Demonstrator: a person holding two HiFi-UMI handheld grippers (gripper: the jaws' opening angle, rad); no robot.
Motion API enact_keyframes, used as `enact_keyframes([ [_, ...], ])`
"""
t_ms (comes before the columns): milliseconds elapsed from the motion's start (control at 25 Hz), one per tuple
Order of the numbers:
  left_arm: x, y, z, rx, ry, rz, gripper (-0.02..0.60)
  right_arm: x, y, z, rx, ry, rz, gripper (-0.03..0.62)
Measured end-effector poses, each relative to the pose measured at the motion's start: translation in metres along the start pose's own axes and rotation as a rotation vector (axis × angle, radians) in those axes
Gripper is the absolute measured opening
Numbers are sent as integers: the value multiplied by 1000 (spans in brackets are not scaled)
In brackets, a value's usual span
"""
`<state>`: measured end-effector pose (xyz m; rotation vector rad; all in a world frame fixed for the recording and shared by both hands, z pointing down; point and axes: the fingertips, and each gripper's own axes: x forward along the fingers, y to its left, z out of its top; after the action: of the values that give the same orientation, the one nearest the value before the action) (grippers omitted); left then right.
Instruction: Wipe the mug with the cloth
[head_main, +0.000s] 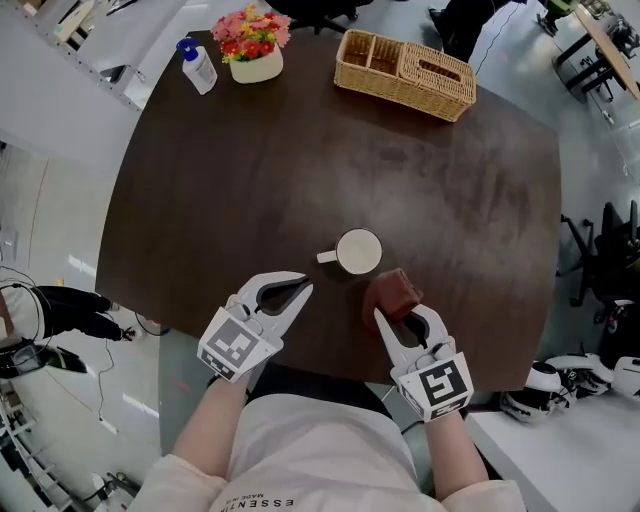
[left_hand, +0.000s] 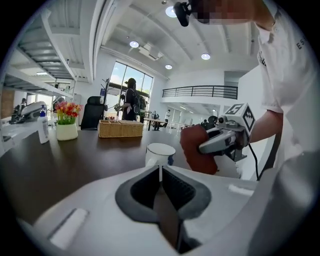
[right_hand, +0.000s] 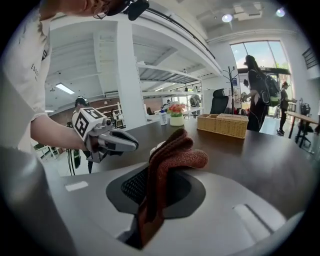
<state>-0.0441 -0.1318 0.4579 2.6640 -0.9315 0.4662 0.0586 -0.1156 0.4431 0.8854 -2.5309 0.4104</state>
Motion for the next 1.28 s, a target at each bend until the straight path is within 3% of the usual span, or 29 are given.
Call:
enact_keyframes([
  [120,18,17,-13,7,49,-12,31,21,1,-3,4,11,44,78],
  [200,28,23,-25,17,80,-19,85,32,6,-6,12,1,78,78],
  [360,43,32,-27,44,70,-41,146,44,9,-10,11,-27,137,78],
  [520,59,31,-25,121,76,-101,147,49,9,-16,33,-21,189,78],
  [680,68,32,-23,136,71,-142,146,58,19,-19,-34,-8,222,78],
  [720,68,33,-22,134,62,-145,108,61,23,-20,-48,-4,231,78],
  [920,68,29,-23,203,92,-182,86,81,39,-28,-84,44,263,78],
  [1040,67,27,-21,220,98,-208,84,97,30,-33,-29,56,222,78],
  [1280,63,27,-24,233,97,-232,83,97,-1,-44,216,69,156,80],
])
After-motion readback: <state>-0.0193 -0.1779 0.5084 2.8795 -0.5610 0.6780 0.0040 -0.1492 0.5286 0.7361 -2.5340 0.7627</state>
